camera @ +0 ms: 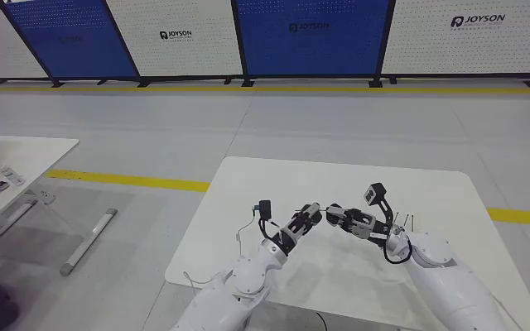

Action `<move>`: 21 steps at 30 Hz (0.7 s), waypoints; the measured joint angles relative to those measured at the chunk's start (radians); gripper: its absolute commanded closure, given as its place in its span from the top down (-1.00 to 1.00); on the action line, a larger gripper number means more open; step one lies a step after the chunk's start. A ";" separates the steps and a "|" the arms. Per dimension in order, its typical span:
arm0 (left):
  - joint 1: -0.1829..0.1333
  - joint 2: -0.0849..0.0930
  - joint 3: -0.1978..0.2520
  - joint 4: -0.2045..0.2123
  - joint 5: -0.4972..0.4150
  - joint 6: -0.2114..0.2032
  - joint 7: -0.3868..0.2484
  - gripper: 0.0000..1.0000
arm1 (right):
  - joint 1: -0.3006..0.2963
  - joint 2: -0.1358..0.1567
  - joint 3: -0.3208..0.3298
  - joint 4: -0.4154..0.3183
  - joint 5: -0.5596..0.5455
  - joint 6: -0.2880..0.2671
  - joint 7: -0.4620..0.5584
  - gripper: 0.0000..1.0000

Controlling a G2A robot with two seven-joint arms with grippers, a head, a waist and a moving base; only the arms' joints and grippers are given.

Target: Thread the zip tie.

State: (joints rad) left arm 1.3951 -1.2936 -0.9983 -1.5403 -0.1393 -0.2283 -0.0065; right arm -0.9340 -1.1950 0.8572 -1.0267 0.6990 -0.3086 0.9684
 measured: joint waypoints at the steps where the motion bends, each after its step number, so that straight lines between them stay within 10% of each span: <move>1: -0.001 -0.001 0.001 0.002 0.001 0.000 -0.001 -1.00 | 0.000 0.000 0.000 0.000 0.000 0.000 0.000 -1.00; 20: 0.009 -0.003 -0.009 -0.006 0.007 -0.011 -0.013 -1.00 | 0.000 0.000 0.000 0.000 0.000 0.000 0.000 -1.00; 21: 0.011 -0.002 -0.011 -0.008 0.009 -0.012 -0.015 -0.72 | 0.000 0.000 0.000 0.000 0.000 0.000 0.000 -1.00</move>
State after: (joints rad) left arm 1.4059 -1.2960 -1.0094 -1.5481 -0.1303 -0.2406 -0.0215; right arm -0.9340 -1.1950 0.8572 -1.0267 0.6990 -0.3086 0.9684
